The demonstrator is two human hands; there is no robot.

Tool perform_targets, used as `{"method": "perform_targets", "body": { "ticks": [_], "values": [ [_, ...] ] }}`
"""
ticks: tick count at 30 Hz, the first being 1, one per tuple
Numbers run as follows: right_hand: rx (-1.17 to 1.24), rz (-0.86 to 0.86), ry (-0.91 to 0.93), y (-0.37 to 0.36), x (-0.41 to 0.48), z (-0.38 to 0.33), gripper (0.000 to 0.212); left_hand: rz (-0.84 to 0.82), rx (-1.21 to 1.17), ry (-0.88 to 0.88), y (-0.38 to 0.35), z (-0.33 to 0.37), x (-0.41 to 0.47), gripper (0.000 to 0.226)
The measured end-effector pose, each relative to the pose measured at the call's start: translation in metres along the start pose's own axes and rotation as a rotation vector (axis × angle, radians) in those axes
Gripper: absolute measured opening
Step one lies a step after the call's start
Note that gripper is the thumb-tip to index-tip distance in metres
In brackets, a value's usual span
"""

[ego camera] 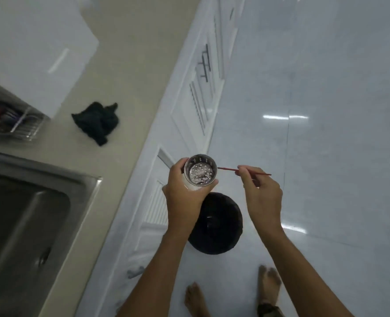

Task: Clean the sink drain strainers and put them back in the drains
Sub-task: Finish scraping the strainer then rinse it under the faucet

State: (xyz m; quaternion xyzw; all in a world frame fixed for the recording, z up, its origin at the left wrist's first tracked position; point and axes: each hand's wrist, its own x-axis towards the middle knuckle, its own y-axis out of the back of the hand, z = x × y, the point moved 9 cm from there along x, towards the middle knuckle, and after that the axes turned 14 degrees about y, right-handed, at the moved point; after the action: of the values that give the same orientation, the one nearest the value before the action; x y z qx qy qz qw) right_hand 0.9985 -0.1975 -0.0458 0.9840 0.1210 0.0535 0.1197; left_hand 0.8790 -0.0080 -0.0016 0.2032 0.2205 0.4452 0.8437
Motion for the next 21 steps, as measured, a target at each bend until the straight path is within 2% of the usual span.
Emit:
{"method": "perform_targets", "body": {
  "ticks": [5,10,15,18,21],
  "values": [
    [0.106,-0.013,0.156,0.003,0.032,-0.13,0.015,0.14,-0.089,-0.084,0.083,0.087,-0.011,0.077],
    [0.183,-0.129,0.258,-0.047,0.023,-0.222,0.018,0.31,-0.14,-0.061,0.181,0.101,-0.022,0.081],
    [0.219,-0.356,0.325,-0.125,-0.033,-0.282,0.017,0.49,-0.158,0.071,0.29,0.043,-0.053,0.08],
    [0.223,-0.485,0.36,-0.171,-0.078,-0.306,0.017,0.624,-0.139,0.21,0.357,-0.017,-0.081,0.092],
    [0.212,-0.614,0.408,-0.218,-0.125,-0.323,0.019,0.622,-0.048,0.365,0.406,-0.084,-0.098,0.099]
  ]
}}
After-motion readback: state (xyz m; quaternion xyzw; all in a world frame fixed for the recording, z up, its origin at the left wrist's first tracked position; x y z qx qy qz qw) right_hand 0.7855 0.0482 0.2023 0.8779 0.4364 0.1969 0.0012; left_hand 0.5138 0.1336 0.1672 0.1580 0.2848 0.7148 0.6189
